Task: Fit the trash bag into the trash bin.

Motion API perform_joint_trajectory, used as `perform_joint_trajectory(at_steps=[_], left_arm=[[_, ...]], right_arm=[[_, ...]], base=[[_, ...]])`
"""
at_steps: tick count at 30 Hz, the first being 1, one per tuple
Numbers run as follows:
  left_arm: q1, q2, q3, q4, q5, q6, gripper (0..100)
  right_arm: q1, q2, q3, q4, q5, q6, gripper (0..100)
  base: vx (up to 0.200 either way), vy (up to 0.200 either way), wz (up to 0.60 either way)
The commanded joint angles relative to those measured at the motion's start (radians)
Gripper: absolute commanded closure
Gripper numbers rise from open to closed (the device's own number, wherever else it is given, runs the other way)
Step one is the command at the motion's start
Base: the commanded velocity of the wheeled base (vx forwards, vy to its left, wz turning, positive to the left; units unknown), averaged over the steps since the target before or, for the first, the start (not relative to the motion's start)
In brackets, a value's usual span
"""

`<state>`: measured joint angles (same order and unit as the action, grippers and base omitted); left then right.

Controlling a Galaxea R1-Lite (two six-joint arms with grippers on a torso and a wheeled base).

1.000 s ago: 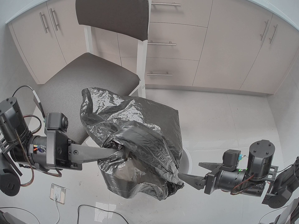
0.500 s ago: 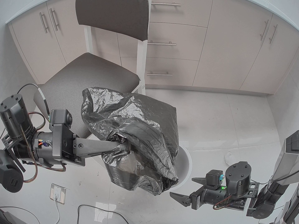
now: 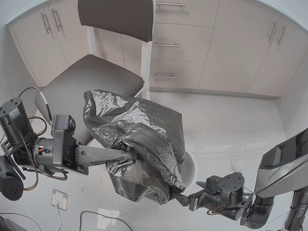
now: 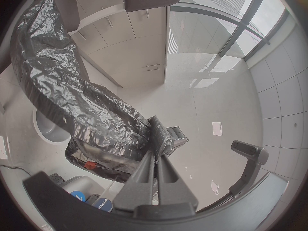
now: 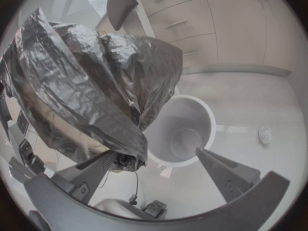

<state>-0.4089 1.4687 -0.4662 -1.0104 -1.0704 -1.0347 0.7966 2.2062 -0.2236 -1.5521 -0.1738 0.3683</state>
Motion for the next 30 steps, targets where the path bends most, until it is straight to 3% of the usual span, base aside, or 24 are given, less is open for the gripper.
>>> perform_joint_trajectory(at_steps=[1,7,24,30], left_arm=[[-0.002,-0.010,0.001,0.000,0.000,-0.002,100],[-0.008,-0.018,0.003,0.000,0.000,-0.002,100],[-0.019,-0.028,0.006,0.000,0.000,-0.004,100],[-0.019,-0.027,0.006,0.000,0.000,-0.004,100]], right_arm=[[0.004,0.052,-0.011,-0.019,-0.003,0.003,0],[0.012,0.050,-0.059,-0.019,-0.021,0.043,0],[0.027,0.069,-0.143,-0.019,-0.124,0.038,0],[0.027,0.026,-0.132,-0.019,-0.125,0.035,0]], base=[[0.000,0.000,0.00],[0.000,0.000,0.00],[0.000,0.000,0.00],[0.000,0.000,0.00]])
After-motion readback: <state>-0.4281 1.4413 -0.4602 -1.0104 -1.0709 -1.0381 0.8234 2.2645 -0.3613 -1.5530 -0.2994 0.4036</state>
